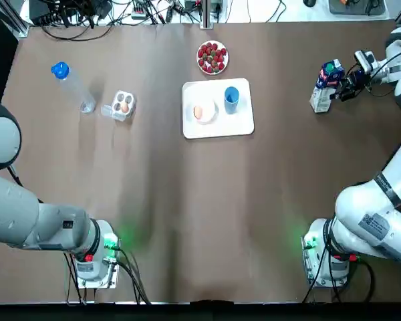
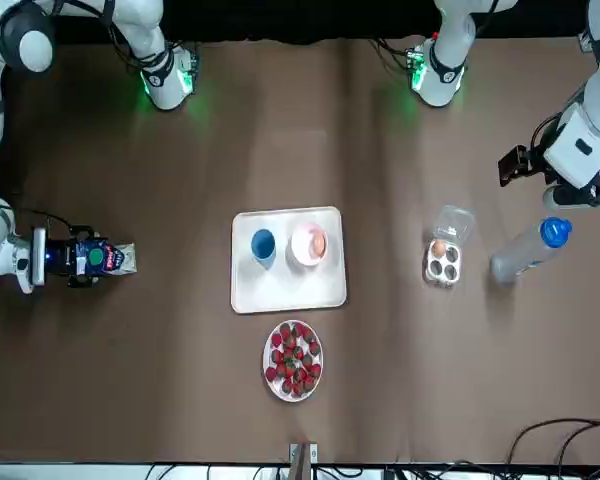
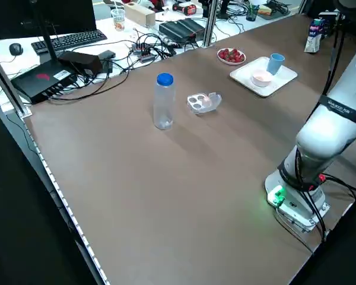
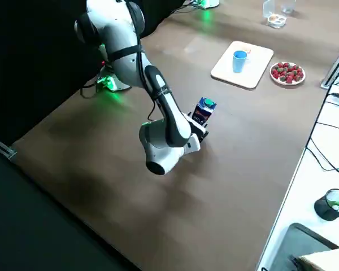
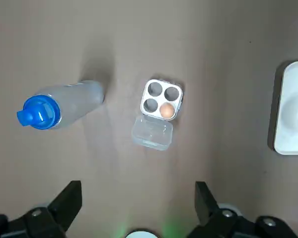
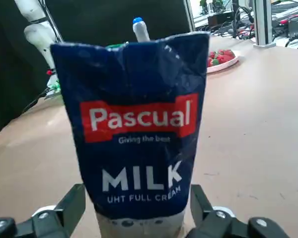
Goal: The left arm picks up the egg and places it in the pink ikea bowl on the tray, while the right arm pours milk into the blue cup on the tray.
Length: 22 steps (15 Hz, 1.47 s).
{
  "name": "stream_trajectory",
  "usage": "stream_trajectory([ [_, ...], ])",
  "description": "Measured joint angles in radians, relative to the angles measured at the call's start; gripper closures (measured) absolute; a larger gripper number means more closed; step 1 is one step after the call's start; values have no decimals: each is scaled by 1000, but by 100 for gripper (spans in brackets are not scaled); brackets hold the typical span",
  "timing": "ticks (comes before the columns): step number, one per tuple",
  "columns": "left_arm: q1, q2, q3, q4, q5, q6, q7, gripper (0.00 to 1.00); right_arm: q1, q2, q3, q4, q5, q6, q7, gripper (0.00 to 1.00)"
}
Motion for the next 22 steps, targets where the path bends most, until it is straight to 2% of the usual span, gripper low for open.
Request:
stream_trajectory([
  [3, 0, 0, 0, 0, 0, 0, 0, 0, -1, 0, 0, 0, 1, -6, 0, 0],
  [14, 1, 0, 0, 1, 0, 0, 0, 0, -21, 1, 0, 0, 1, -12, 0, 0],
  [22, -1, 0, -1, 1, 0, 0, 0, 0, -100, 0, -2, 6, -12, -12, -1, 0],
])
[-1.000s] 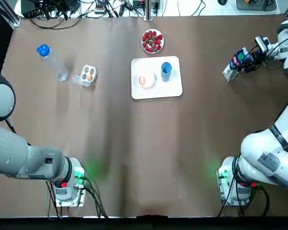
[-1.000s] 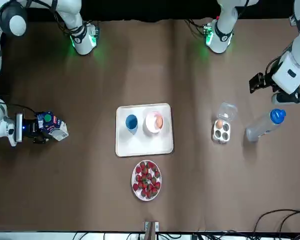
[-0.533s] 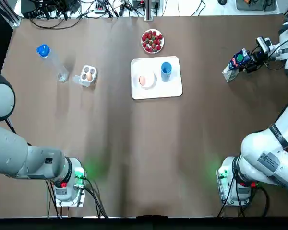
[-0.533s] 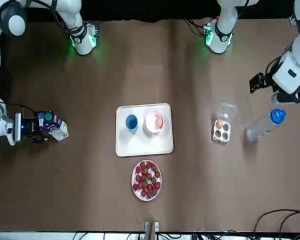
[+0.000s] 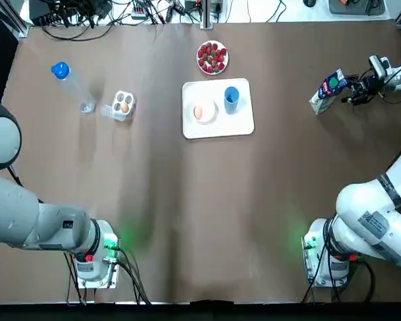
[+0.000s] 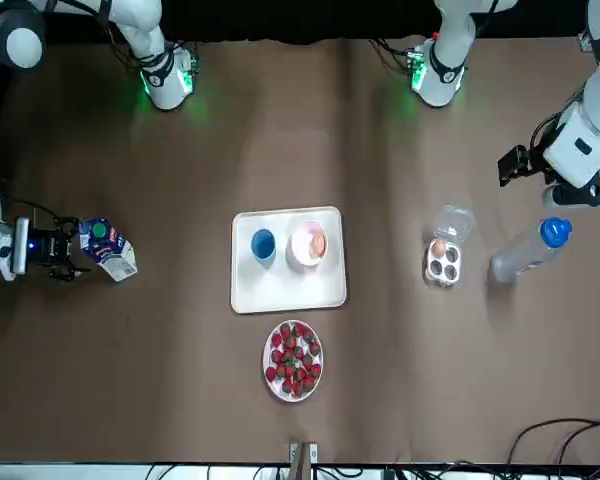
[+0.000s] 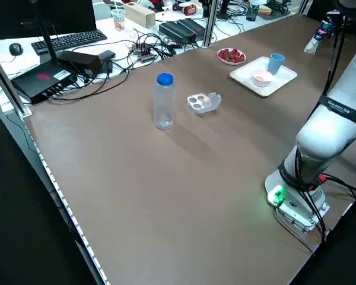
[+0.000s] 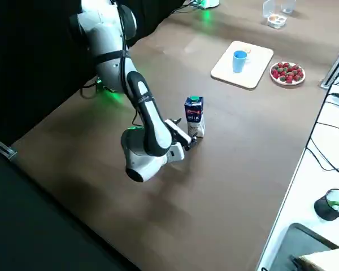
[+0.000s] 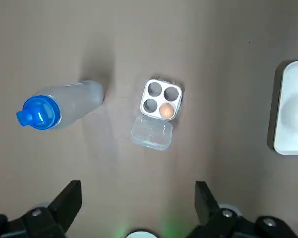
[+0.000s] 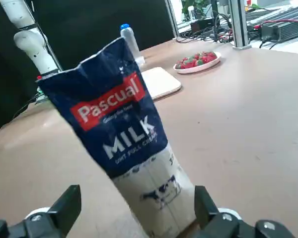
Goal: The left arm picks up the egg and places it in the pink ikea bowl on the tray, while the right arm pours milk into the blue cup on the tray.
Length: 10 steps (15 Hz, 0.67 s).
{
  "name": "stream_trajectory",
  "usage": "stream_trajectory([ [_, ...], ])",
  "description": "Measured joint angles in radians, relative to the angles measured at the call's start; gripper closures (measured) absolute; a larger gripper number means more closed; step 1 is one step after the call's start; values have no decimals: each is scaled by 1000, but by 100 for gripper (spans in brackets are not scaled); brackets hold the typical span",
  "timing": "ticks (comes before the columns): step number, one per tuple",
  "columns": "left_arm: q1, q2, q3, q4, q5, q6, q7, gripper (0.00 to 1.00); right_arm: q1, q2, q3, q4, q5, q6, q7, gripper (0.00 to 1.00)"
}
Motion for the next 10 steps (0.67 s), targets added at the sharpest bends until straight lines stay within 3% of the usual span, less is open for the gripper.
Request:
stream_trajectory([
  [5, 2, 0, 0, 0, 0, 0, 0, 0, -20, -29, -9, 38, -49, 0, 12, 0],
  [10, 2, 0, 0, 1, 0, 0, 0, 0, -14, -82, -9, 78, -118, -5, 184, 0],
])
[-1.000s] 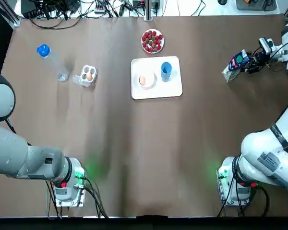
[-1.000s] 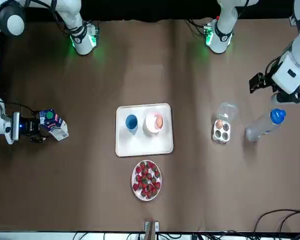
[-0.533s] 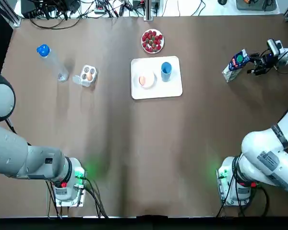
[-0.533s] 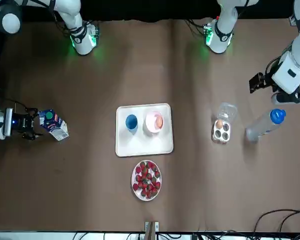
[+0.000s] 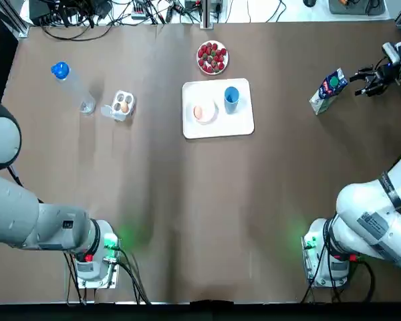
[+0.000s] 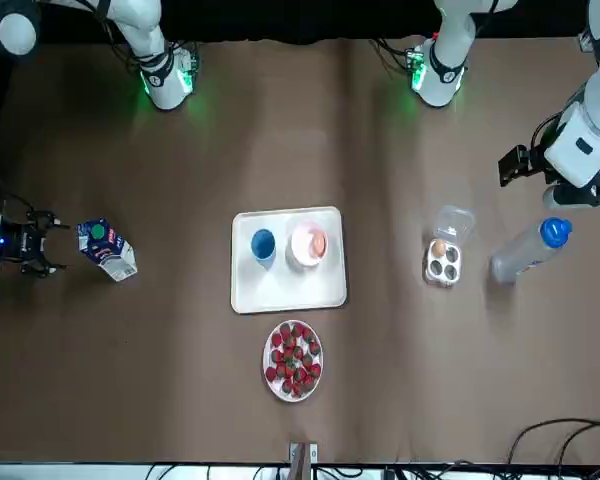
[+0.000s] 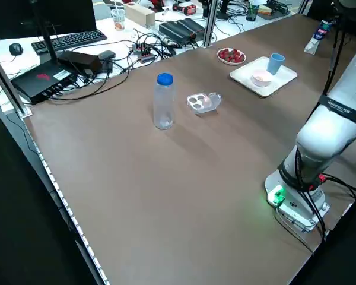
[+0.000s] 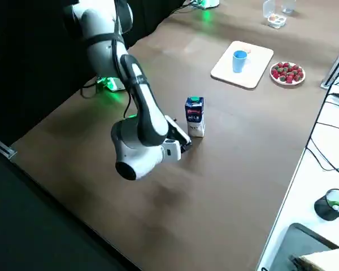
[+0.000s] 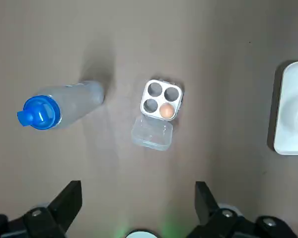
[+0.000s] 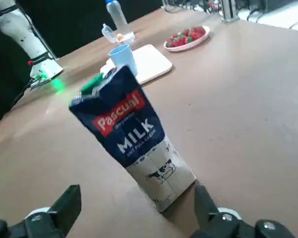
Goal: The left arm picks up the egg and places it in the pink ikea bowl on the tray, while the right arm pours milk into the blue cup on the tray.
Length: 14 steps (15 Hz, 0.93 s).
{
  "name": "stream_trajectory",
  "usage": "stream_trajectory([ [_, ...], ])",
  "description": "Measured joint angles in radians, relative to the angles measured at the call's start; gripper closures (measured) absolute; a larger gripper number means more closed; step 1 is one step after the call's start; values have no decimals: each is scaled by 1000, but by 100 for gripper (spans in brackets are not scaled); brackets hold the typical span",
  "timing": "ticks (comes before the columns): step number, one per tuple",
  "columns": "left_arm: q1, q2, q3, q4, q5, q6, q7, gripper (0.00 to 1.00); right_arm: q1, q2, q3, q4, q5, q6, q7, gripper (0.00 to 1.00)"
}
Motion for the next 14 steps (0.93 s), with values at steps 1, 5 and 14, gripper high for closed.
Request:
stream_trajectory([
  [1, 0, 0, 0, 0, 0, 0, 0, 0, 5, -14, 1, 5, -9, -2, 39, 0],
  [5, 0, 0, 0, 0, 0, 0, 0, 0, 55, -88, 3, 27, -75, -5, 213, 0],
  [14, 0, 0, 0, 0, 0, 0, 0, 0, 223, -257, 3, 80, -251, 1, 710, 0],
])
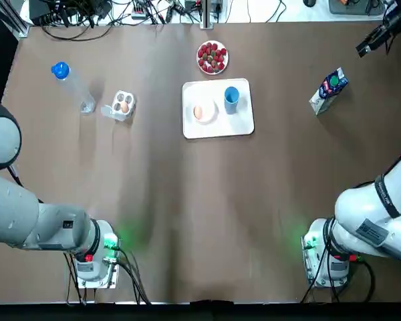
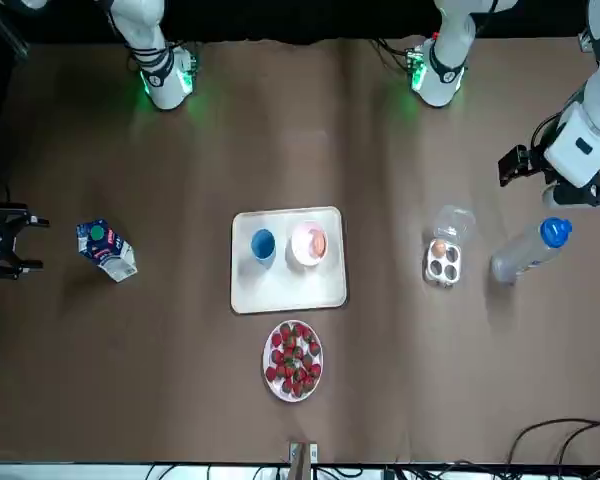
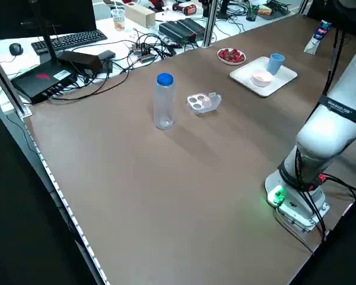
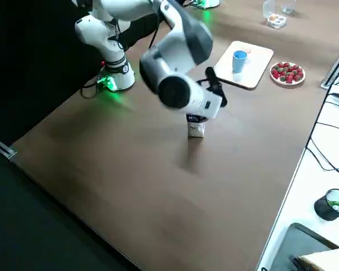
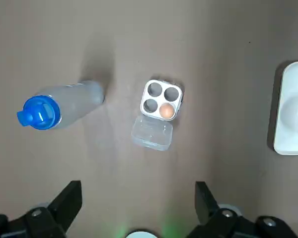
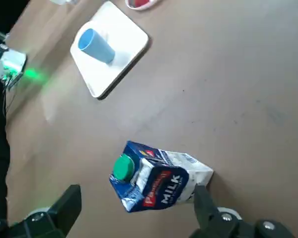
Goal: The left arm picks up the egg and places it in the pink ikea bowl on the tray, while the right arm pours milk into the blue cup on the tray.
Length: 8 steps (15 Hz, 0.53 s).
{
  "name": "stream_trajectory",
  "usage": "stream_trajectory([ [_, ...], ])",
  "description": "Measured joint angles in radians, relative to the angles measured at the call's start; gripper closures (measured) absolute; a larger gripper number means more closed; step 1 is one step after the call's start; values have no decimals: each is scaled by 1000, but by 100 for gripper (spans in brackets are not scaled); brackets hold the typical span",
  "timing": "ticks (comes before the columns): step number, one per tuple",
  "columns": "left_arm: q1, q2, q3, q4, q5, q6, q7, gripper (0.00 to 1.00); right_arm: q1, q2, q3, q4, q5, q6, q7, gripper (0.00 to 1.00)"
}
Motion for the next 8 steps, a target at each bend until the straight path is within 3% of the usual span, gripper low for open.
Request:
stream_trajectory([
  [8, -2, 0, -17, 0, 0, 0, 0, 0, 182, -120, 1, 11, -169, 1, 473, 0],
])
